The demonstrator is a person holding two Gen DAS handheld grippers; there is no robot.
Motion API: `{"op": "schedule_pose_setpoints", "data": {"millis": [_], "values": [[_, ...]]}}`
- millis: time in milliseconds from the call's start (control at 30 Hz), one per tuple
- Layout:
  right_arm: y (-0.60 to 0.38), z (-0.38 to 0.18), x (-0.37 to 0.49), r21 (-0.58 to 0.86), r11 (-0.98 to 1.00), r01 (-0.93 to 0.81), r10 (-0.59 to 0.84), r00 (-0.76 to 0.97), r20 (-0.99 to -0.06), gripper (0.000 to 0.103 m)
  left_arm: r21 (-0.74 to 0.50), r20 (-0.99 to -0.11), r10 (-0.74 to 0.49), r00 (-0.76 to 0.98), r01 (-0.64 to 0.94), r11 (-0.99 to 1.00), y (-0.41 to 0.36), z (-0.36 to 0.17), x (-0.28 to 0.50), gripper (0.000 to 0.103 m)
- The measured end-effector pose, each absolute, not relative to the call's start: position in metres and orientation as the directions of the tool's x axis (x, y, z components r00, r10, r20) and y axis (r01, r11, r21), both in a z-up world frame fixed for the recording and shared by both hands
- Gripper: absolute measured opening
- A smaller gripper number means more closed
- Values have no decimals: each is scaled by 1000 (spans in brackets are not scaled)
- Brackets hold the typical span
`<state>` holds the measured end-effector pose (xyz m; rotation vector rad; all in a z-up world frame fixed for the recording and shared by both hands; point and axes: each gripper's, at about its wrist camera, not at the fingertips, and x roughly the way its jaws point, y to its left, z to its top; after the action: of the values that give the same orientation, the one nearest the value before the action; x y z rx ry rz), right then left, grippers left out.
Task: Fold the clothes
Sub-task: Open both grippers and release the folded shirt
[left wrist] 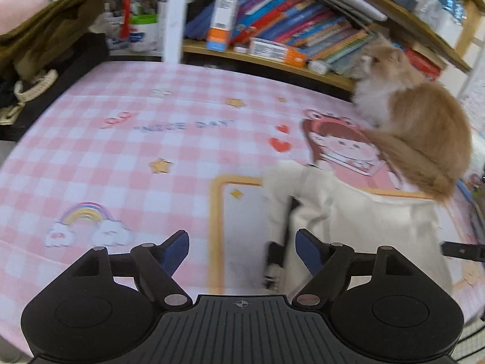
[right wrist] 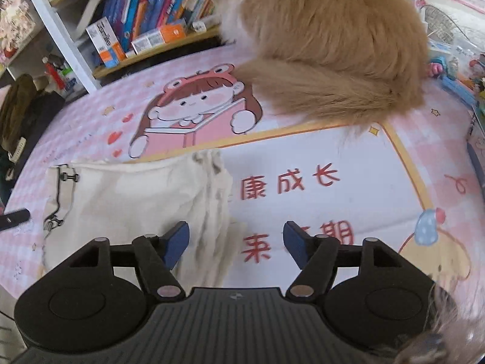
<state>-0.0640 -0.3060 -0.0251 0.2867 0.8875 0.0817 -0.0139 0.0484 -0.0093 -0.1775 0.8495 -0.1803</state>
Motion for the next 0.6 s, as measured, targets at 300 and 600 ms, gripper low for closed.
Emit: {"op": "schedule_pose_setpoints", "data": {"millis": [300,600], "values": [[-297,-33,-58,313,946,83,193,633,-750,38,-309,-680,-400,614,255,916,14,-17,24,17],[-289,-44,-47,258,966,31,187,607,-772,21,-539,-688,-438,579,-3,842,56,-49,65,20]]}}
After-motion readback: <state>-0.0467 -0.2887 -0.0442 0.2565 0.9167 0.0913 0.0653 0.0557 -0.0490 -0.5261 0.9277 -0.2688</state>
